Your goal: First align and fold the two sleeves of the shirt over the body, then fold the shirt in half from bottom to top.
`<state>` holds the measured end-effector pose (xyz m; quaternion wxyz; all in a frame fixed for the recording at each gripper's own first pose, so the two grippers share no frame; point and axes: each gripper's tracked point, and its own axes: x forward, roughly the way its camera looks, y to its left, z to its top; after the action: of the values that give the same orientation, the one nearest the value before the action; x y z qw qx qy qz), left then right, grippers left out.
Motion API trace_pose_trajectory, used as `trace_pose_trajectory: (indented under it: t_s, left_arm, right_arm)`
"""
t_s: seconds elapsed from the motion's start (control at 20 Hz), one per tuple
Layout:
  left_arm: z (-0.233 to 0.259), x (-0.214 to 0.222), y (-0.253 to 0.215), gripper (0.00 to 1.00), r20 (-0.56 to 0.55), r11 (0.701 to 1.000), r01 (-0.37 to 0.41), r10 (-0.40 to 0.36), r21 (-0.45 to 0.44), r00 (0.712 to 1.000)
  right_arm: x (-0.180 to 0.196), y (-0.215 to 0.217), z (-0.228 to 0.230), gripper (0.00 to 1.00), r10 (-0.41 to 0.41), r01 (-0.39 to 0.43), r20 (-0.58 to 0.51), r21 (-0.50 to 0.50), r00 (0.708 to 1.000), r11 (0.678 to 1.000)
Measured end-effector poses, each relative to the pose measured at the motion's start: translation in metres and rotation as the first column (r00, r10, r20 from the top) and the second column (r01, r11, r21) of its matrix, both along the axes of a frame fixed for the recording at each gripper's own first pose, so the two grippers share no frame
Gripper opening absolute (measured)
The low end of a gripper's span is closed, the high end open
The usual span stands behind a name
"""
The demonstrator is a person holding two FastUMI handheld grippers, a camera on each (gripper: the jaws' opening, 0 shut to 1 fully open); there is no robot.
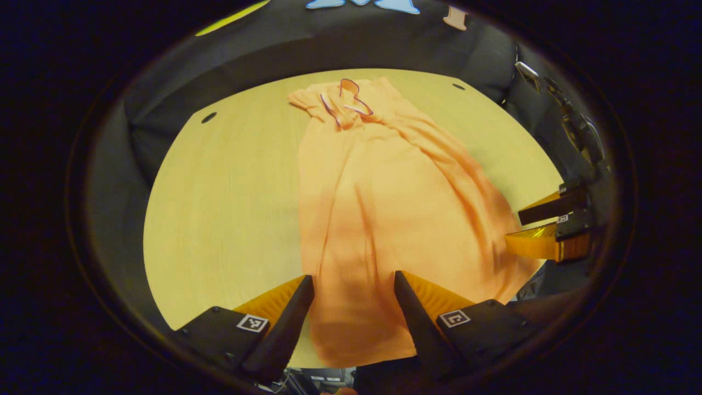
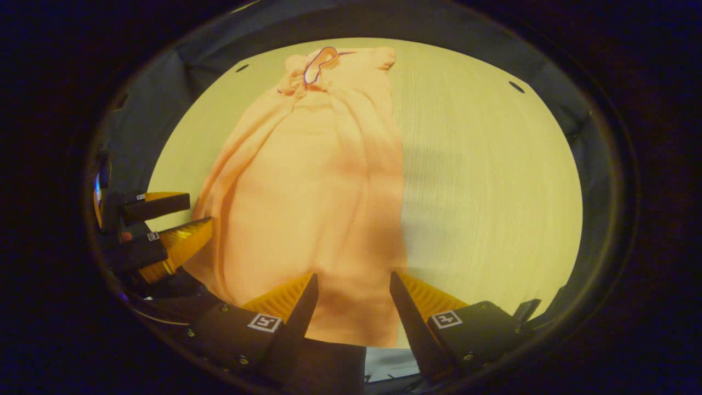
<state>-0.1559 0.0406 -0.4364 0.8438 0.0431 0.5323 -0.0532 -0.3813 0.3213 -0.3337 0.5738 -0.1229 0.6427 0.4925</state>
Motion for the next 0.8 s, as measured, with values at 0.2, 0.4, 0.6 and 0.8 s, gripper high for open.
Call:
trace_pose_trajectory:
  t_s: [0.2,0.4,0.6,0.8]
  left_arm:
    - [-0.018,-0.008,0.01,1.0,-0.101,0.999,0.015,-0.011,0.039,0.995]
    - [-0.025,-0.004,0.007,0.96,-0.164,1.0,0.006,-0.002,0.026,0.987]
    - [-0.025,-0.004,0.007,0.96,-0.265,1.0,-0.017,0.022,0.022,0.964]
    - [-0.023,-0.003,0.006,0.98,-0.315,0.999,-0.023,0.03,0.027,0.948]
  right_arm:
    - [-0.012,-0.008,-0.017,0.83,0.069,-0.068,-0.003,-0.089,0.998,0.994]
    - [-0.009,-0.008,-0.017,0.83,0.099,-0.094,0.031,-0.139,0.995,0.986]
    - [-0.008,-0.009,-0.016,0.83,0.123,-0.12,0.006,-0.181,0.992,0.976]
    - [-0.009,-0.008,-0.016,0.84,0.125,-0.122,0.004,-0.194,0.992,0.973]
